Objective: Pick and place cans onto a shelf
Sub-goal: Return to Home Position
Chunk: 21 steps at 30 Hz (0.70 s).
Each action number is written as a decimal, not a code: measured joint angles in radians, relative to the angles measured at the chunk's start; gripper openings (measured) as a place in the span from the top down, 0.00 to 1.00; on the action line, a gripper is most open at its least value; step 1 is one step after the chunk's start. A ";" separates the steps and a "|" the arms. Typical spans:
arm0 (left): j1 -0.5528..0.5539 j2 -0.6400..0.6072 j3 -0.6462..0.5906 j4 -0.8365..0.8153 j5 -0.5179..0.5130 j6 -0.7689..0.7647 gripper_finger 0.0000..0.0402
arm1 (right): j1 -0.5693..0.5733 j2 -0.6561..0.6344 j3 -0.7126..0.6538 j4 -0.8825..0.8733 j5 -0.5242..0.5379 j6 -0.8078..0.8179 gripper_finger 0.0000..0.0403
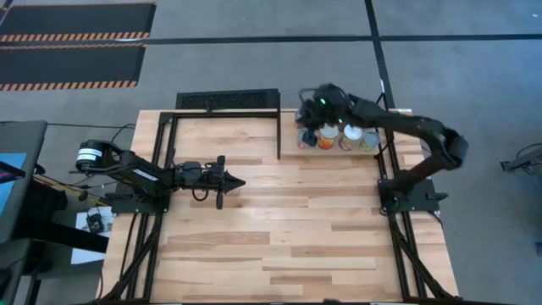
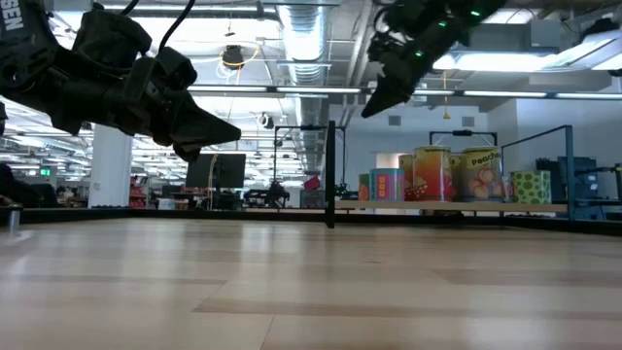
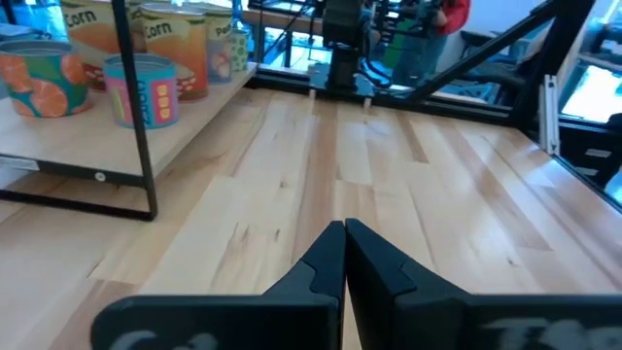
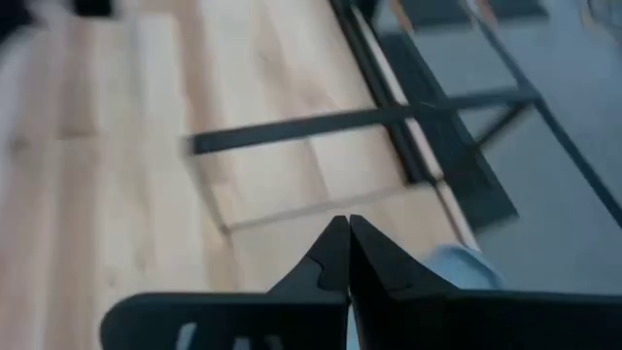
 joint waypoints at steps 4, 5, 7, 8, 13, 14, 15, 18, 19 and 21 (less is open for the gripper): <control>0.000 0.000 0.000 0.002 0.020 0.001 1.00 | 0.052 -0.125 -0.251 0.271 -0.063 0.017 0.98; 0.000 0.000 0.000 0.006 0.032 0.001 1.00 | 0.068 -0.153 -0.307 0.332 -0.070 0.025 0.99; 0.001 0.000 0.000 0.026 0.055 0.003 1.00 | 0.105 -0.208 -0.412 0.436 -0.070 0.042 0.98; 0.004 0.000 0.000 0.040 0.068 0.006 1.00 | 0.123 -0.236 -0.460 0.486 -0.069 0.047 0.98; 0.040 -0.001 0.000 0.078 0.134 0.005 1.00 | 0.214 -0.375 -0.657 0.676 -0.042 0.084 0.97; 0.048 -0.001 0.000 0.079 0.137 0.005 1.00 | 0.228 -0.403 -0.694 0.708 -0.027 0.091 0.97; 0.057 -0.001 0.000 0.077 0.139 0.004 1.00 | 0.242 -0.429 -0.729 0.740 -0.007 0.099 0.98; 0.083 -0.001 0.000 0.078 0.161 0.003 1.00 | 0.276 -0.505 -0.827 0.817 0.047 0.113 0.98; 0.093 -0.001 0.000 0.077 0.168 0.003 1.00 | 0.286 -0.532 -0.859 0.841 0.056 0.119 0.98; 0.112 -0.007 0.000 0.073 0.183 0.004 1.00 | 0.303 -0.581 -0.909 0.869 0.074 0.124 0.98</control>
